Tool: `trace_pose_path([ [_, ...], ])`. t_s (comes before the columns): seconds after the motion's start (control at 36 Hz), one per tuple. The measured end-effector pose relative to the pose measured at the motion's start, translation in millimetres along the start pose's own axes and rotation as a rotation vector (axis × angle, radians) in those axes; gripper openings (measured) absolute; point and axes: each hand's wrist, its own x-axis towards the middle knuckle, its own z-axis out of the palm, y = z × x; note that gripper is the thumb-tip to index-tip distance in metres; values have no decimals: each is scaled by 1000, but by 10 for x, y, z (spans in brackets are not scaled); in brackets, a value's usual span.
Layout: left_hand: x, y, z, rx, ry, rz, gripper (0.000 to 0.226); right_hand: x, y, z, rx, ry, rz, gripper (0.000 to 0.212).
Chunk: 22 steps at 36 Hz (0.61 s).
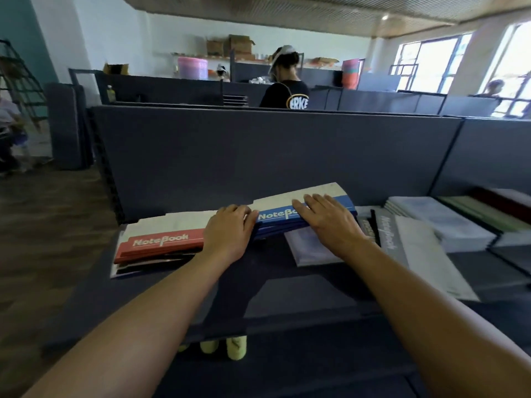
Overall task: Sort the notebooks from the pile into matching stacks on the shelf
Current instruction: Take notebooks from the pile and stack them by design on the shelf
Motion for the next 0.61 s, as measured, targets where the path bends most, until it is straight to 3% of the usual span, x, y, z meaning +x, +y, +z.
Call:
trace_pose_path([
  [0.19,99,957,265,-20,-56,164,43,-819,764,-192,-46,18,134,72],
  [0.31,41,1602,480,-61,-71,237,55,-1473,1260,-312,-122,57,193,70],
  [0.42,-82,2372,715,-87,-76,274,43,-2164,1827,-372,-176,84,237,67],
  [0.61,-281,3662,1328,-139,-111,356,47,-3318,2656,-391,-197,145,353,64],
])
